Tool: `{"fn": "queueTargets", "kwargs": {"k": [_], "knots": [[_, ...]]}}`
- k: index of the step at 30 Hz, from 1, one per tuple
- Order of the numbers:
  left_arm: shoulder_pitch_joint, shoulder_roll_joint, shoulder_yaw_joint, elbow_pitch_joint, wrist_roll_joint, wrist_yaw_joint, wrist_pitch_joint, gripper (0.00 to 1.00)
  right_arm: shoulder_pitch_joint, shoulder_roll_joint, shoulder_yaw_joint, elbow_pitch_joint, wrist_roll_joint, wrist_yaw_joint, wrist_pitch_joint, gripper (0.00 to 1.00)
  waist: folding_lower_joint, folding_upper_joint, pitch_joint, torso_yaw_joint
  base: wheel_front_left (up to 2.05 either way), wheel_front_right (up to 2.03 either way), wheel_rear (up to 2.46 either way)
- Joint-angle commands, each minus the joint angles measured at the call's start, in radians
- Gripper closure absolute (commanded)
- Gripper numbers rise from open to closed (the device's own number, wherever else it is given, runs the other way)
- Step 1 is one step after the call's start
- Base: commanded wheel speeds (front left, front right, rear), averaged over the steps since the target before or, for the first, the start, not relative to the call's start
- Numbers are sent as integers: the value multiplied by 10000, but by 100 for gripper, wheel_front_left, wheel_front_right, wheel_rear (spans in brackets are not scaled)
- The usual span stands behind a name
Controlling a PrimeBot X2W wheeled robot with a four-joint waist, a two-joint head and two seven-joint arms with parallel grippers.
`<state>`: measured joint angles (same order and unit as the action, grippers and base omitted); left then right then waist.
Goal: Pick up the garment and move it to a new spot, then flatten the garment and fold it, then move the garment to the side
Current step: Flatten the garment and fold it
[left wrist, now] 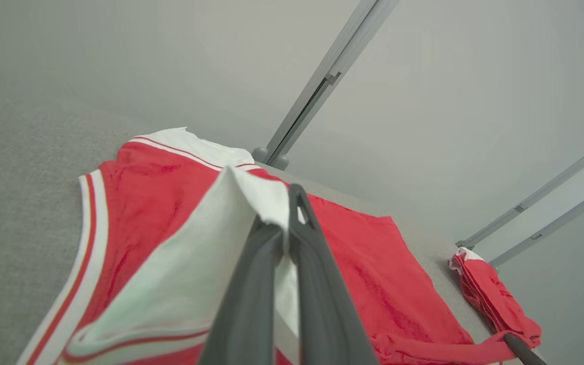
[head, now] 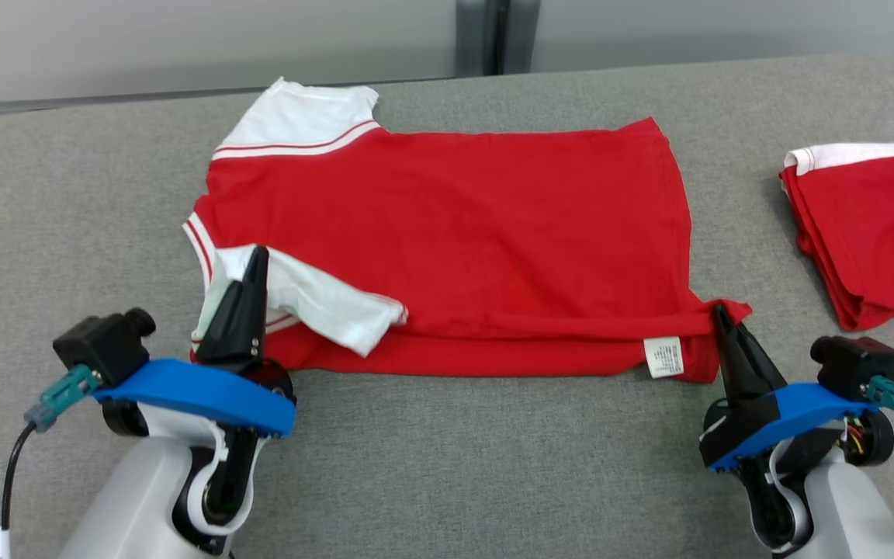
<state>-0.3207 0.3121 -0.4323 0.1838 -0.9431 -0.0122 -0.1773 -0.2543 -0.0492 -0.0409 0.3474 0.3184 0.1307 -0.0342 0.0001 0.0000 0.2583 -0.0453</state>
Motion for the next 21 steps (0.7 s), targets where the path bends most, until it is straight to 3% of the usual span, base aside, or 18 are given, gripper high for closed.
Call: {"fn": "queueTargets", "kwargs": {"k": [1, 12, 13, 14, 15, 16, 17, 21], "knots": [[-270, -13, 27, 186, 100, -66, -98, 100, -186, -24, 38, 117, 123, 1, -139, 100, -1, 0, 72, -37, 0, 0, 0], [-1440, -298, 41, 2098, 977, -352, -729, 100, -1233, -26, 822, 1267, 433, 1, -1161, 100, -1, 0, 510, -259, 0, 0, 0], [-1512, -336, 79, 2208, 1034, -375, -759, 100, -1296, -26, 881, 1368, 454, 1, -1218, 93, -1, 0, 528, -260, 0, 0, 0], [-1579, -387, 144, 2306, 1098, -375, -800, 95, -1378, -26, 937, 1426, 449, 1, -1302, 73, -1, 0, 547, -262, 0, 0, 0], [-1633, -439, 200, 2376, 1137, -385, -815, 62, -1471, -24, 1041, 1457, 416, 1, -1403, 9, -1, 0, 560, -261, 0, 0, 0], [-1664, -480, 243, 2456, 1195, -393, -823, 23, -1541, -23, 1110, 1525, 383, 1, -1484, 0, -1, 0, 567, -263, 0, 0, 0], [-1689, -500, 288, 2531, 1274, -356, -847, 0, -1590, -32, 1142, 1585, 369, 1, -1576, 0, -1, 0, 571, -264, 0, 0, 0], [-1697, -621, 661, 2538, 1588, -401, -887, 0, -1748, -30, 1223, 1692, 299, 1, -1905, 0, -1, 0, 528, -226, 0, 0, 0]]}}
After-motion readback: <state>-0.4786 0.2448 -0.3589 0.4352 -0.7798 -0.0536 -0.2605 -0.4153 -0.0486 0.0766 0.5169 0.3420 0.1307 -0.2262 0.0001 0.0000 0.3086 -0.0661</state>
